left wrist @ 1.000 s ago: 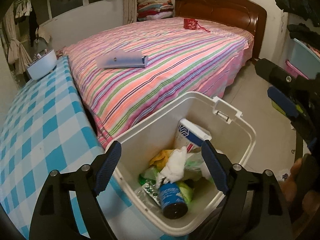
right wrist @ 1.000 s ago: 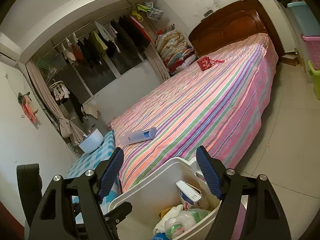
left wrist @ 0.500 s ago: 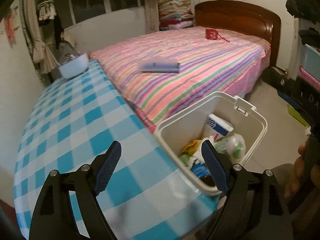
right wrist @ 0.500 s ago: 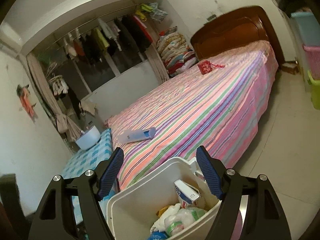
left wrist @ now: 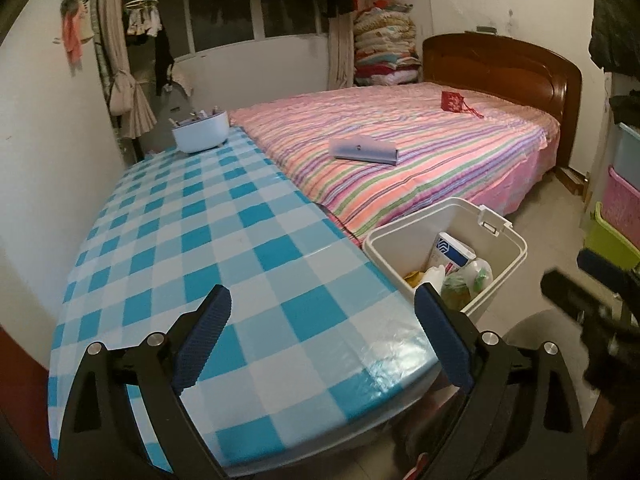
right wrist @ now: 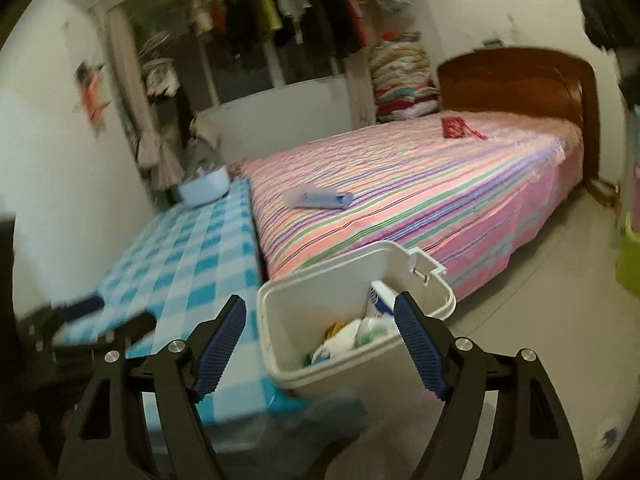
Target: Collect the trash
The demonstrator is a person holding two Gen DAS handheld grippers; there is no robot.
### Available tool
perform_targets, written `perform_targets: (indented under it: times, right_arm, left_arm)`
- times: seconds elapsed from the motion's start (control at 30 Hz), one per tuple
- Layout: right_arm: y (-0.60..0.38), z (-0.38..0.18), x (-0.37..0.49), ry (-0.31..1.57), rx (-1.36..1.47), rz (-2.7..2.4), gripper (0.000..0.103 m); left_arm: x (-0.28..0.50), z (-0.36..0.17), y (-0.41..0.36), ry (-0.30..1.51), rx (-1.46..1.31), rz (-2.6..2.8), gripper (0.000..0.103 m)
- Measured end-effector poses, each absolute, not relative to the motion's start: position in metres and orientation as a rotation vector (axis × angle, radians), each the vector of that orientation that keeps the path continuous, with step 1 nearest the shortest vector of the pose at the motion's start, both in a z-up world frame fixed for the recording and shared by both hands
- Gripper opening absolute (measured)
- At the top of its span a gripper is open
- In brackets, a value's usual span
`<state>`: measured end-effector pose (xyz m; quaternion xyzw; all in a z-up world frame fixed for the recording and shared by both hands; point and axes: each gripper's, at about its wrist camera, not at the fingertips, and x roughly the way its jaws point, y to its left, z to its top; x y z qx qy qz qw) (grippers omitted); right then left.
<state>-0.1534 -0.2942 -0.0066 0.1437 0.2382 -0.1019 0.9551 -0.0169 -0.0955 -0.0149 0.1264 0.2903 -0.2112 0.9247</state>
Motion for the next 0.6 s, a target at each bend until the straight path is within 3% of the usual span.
perform_targets:
  times: [0.6]
  right_arm:
    - [-0.271,0.008,-0.155,0.506,0.226,-0.183,0.076]
  left_arm:
    - [-0.037,-0.003,-0.057,0.567,0.199,-0.389,0.093]
